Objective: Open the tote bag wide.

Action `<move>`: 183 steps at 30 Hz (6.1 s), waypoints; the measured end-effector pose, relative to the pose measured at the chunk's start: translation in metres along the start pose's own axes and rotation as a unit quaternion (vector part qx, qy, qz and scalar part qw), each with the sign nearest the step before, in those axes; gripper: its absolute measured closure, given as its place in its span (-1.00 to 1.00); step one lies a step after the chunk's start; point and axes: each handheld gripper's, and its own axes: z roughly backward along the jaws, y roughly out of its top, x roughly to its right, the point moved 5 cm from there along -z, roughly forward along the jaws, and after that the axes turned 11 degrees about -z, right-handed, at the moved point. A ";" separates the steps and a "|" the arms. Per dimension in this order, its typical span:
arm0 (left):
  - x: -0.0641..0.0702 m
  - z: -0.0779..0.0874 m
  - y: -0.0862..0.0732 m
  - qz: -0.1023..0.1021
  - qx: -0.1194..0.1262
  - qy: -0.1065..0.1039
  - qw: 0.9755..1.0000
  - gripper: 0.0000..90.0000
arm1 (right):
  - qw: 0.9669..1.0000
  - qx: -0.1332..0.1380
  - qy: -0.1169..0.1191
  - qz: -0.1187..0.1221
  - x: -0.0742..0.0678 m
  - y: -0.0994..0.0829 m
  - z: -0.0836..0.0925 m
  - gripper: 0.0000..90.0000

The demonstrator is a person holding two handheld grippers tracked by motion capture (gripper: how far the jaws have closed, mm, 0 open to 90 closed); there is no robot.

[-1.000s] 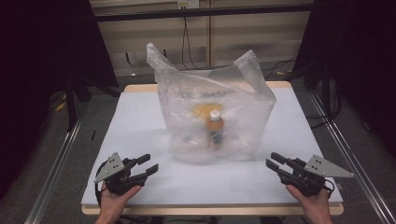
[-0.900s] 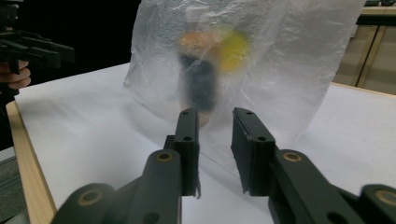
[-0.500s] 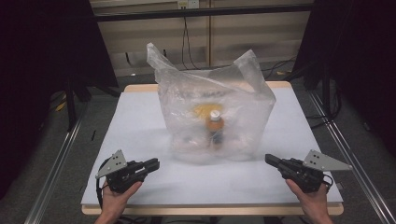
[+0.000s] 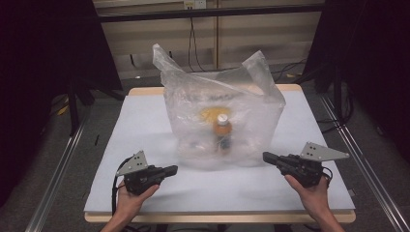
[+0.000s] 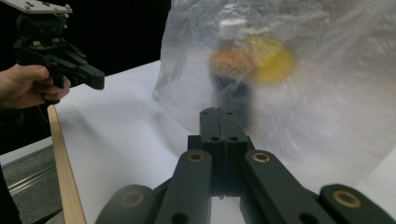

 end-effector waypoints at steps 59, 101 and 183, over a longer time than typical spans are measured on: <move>-0.094 -0.038 0.143 -0.003 0.073 0.035 0.997 1.00 | 0.999 0.039 -0.004 -0.006 -0.004 0.161 -0.082 1.00; -0.075 -0.109 0.114 -0.003 0.036 -0.021 0.999 1.00 | 0.998 -0.017 -0.033 -0.055 0.030 0.113 -0.125 1.00; -0.051 -0.091 0.090 -0.029 0.009 -0.033 0.999 1.00 | 0.998 -0.057 -0.011 -0.025 0.033 0.043 -0.089 1.00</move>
